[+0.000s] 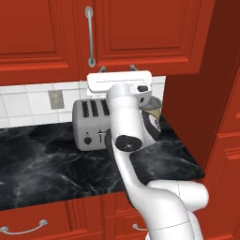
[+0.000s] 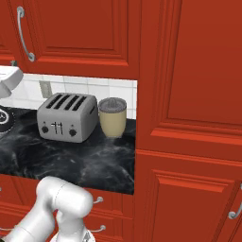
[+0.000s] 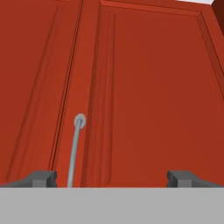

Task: Pick the dish brush and bar soap from the cabinet and place them on the counter.

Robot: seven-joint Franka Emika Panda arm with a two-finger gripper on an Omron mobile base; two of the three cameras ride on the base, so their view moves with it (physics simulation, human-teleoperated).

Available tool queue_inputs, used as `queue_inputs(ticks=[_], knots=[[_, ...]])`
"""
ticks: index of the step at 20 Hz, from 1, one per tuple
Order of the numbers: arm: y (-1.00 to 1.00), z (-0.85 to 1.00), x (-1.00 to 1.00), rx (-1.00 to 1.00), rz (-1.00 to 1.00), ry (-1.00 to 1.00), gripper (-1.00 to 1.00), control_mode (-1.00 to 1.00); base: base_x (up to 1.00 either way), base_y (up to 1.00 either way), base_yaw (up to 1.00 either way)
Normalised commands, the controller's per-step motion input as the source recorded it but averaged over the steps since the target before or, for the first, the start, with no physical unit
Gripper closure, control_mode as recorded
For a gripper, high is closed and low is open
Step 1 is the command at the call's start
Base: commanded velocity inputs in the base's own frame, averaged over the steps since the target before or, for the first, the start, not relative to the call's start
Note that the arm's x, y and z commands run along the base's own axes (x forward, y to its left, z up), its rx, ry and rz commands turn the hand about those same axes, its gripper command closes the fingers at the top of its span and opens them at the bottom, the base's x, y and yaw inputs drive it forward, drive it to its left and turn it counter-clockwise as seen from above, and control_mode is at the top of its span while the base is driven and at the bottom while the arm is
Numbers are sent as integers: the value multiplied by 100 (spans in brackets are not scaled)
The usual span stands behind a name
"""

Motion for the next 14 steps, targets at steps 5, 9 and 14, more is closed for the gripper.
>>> queue_inputs(ticks=[5,9,14], knots=[[11,0,38,0,-3,0,-100,-100,0,0,0],[7,0,37,0,-1,0,-100,-100,0,0,0],[6,-3,38,0,0,0,-100,-100,0,0,0]])
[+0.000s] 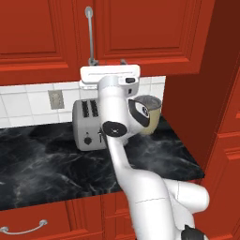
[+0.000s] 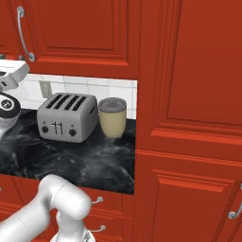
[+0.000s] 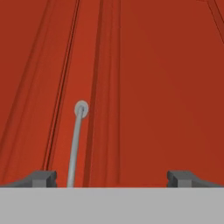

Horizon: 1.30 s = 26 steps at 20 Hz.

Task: Pick the dish brush and bar soap from the cabinet and place them on the counter.

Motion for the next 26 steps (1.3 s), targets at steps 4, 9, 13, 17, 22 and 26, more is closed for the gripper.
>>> queue_inputs(ticks=[4,9,13,17,22,26], knots=[[9,-2,37,0,0,0,-100,-100,0,0,0],[19,0,33,0,-2,0,-100,-100,0,0,0],[24,0,29,0,-3,0,-100,-100,0,0,0],[19,0,29,0,-3,0,-100,-100,0,0,0],[3,0,31,-1,-3,4,-100,-100,0,0,0],[4,0,32,0,-2,2,-100,-100,0,0,0]])
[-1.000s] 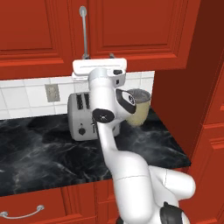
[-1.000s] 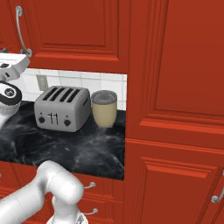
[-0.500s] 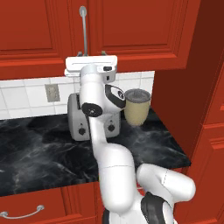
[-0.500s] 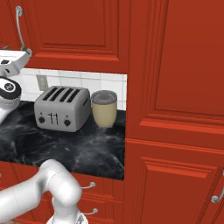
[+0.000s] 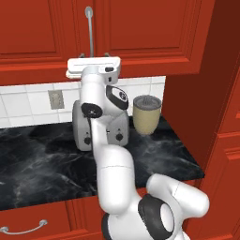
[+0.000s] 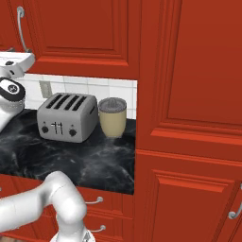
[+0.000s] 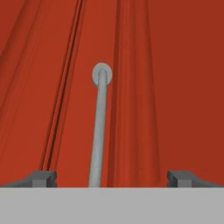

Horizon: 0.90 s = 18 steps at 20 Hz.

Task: Pick the dish brush and bar soap from the cabinet and place them on the counter.

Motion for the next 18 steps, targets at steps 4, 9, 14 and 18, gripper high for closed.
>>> queue_inputs(ticks=[4,9,14,18], knots=[[9,0,33,0,-1,1,-100,-100,0,0,0],[13,0,32,0,-1,0,-100,-100,0,0,0],[10,0,31,0,0,0,-100,-100,0,0,0],[7,0,32,0,0,0,-100,-100,0,0,0]])
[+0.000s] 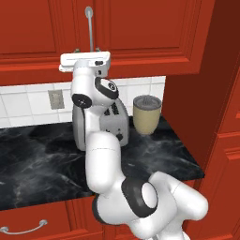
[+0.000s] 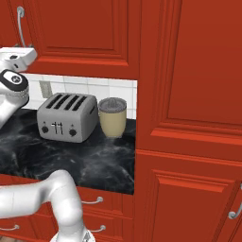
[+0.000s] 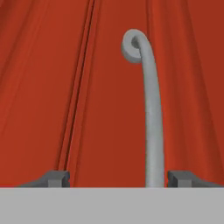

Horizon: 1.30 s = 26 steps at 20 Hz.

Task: Pick the dish brush and bar soap from the cabinet and place them on the counter.

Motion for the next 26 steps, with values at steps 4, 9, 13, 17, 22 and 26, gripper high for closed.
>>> queue_inputs(ticks=[4,9,13,17,22,26], knots=[[9,0,31,0,0,0,100,-100,0,0,0],[10,0,28,0,0,0,100,-100,0,0,0],[5,0,24,0,0,3,100,-100,0,0,0],[0,0,-2,0,0,8,100,-100,0,0,0],[0,0,-30,0,2,11,100,-100,0,0,0],[0,0,-50,0,3,10,100,-100,0,0,0]])
